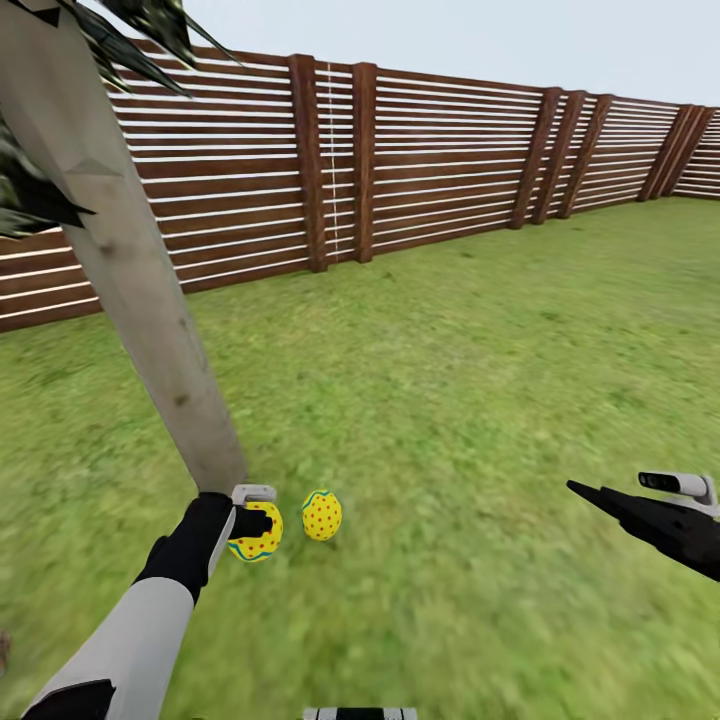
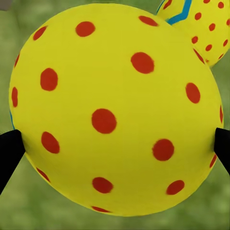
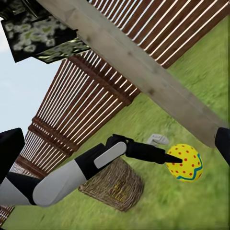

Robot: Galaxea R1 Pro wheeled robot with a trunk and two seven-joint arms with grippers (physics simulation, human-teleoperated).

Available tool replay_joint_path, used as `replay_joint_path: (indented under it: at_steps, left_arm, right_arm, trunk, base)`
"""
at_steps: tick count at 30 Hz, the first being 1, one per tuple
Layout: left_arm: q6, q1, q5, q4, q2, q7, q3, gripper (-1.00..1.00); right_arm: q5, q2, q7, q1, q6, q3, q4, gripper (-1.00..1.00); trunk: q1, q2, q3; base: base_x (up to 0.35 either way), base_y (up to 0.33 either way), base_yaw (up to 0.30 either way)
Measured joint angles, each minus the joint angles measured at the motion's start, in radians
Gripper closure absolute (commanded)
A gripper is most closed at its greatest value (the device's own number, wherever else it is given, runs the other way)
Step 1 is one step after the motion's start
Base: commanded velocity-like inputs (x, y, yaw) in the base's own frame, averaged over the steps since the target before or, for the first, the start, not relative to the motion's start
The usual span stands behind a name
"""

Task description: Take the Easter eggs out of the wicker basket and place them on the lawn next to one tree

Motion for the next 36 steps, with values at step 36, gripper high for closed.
replay_joint_path:
  at_steps: [36]
  left_arm:
    - [-0.014, 0.002, 0.000, 0.000, 0.000, 0.000, 0.004, 1.00]
  right_arm:
    - [0.003, 0.001, 0.000, 0.000, 0.000, 0.004, 0.000, -1.00]
  trunk:
    - [0.000, 0.000, -0.004]
  base:
    - [0.094, 0.000, 0.000]
